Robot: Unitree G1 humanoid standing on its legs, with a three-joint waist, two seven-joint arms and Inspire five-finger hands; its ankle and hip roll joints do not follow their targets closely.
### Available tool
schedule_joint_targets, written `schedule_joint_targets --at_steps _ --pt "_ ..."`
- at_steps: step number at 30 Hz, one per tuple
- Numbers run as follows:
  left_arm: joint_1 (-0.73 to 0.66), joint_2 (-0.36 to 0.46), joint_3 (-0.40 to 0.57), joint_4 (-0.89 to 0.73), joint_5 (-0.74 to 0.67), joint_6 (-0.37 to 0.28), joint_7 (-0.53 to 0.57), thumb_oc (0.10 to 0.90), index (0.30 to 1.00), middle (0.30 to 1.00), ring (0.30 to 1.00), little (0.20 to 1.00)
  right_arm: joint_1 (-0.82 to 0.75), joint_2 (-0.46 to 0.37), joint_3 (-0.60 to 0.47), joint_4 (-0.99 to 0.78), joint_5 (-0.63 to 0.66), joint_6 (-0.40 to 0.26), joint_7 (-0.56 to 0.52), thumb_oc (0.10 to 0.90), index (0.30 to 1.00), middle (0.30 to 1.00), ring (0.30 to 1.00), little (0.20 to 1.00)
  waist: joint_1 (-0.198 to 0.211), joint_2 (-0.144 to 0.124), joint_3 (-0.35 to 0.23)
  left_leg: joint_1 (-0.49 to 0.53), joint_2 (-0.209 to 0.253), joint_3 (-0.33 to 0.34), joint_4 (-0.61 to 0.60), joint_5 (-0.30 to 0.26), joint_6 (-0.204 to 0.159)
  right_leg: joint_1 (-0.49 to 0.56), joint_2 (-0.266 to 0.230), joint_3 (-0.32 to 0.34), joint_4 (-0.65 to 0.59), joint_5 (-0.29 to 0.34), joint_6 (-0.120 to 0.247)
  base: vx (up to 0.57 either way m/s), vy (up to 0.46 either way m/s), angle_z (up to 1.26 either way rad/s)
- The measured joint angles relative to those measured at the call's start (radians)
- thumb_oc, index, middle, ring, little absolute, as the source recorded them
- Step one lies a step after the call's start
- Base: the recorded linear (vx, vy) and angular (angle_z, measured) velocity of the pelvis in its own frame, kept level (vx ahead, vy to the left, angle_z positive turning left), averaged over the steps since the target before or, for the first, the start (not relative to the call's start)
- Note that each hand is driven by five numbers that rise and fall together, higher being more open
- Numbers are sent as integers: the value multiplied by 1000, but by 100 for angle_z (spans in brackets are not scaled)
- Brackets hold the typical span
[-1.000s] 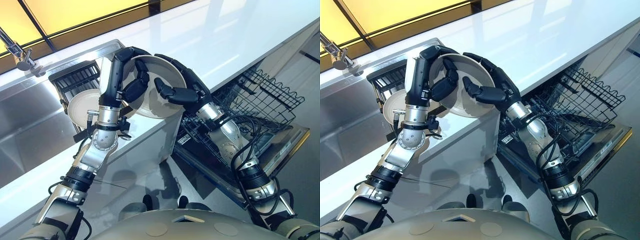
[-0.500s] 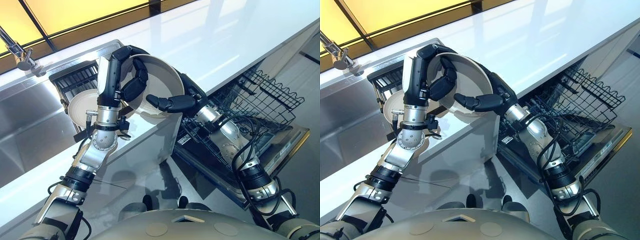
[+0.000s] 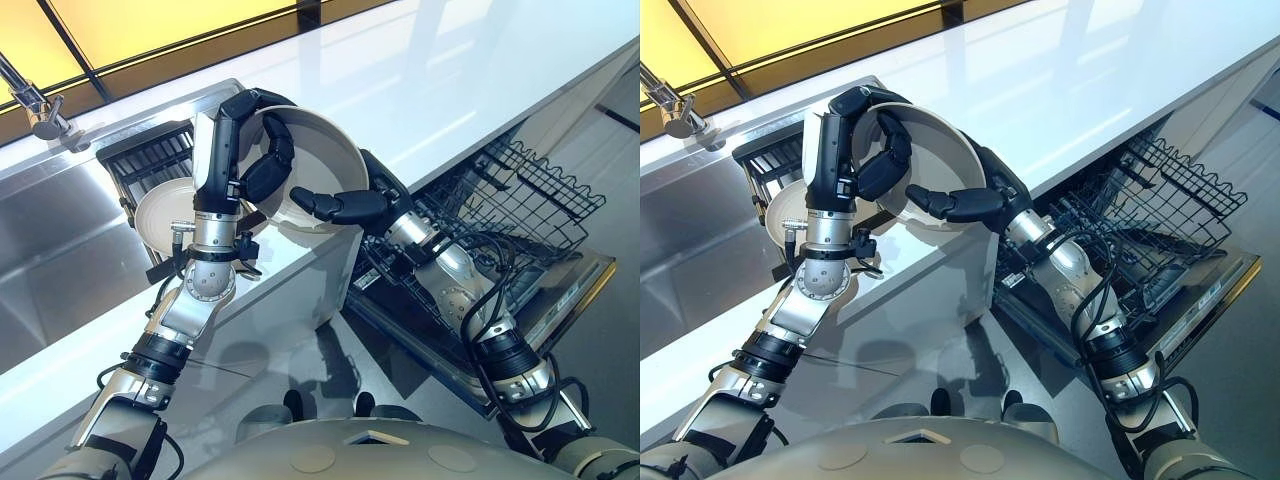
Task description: Pick up plates and place into dishwasher.
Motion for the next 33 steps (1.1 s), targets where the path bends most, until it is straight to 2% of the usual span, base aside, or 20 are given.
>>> schedule_joint_targets --at_steps 5,6,7,13,16,23,31,33 --pt "0 0 0 0 0 0 3 100 300 300 300 200 0 2 5 0 19 3 -19 800 900 900 900 900 0 0 0 0 0 -1 0 0 0 1 0 -1 0 0 0 0 0 0" --pt "0 0 0 0 0 0 3 100 300 300 300 200 0 3 5 0 19 3 -21 720 832 832 832 820 0 0 0 0 0 -1 0 0 0 1 0 -1 0 0 0 0 0 0" --pt "0 0 0 0 0 0 3 100 300 300 300 200 0 3 5 0 21 3 -24 504 646 646 646 604 0 0 0 0 0 -1 0 0 0 1 0 -1 0 0 0 0 0 0" --pt "0 0 0 0 0 0 3 100 300 300 300 200 0 5 6 0 25 3 -37 547 684 684 684 647 0 0 0 0 0 -2 0 0 0 1 0 -2 0 0 0 0 0 0" --pt "0 1 -1 0 0 0 3 100 300 300 300 200 0 5 6 0 25 4 -41 525 665 665 665 625 0 0 0 0 0 -2 0 0 0 1 0 -2 0 0 0 0 0 0" --pt "0 3 -10 0 2 1 3 100 300 300 300 200 0 5 4 9 25 19 -75 407 564 564 564 507 0 0 0 1 0 -3 0 0 0 2 0 -2 0 0 0 0 0 0" --pt "25 11 -12 0 3 4 2 100 300 300 300 200 -1 4 2 18 39 84 -73 410 566 566 566 510 -1 0 0 2 0 -3 0 0 0 3 0 -2 0 0 0 0 0 0" --pt "26 14 -12 0 3 4 2 100 300 300 300 200 -2 4 0 19 51 97 -70 342 507 507 507 442 -1 0 0 3 0 -3 0 0 0 4 0 -2 0 0 0 0 0 0"
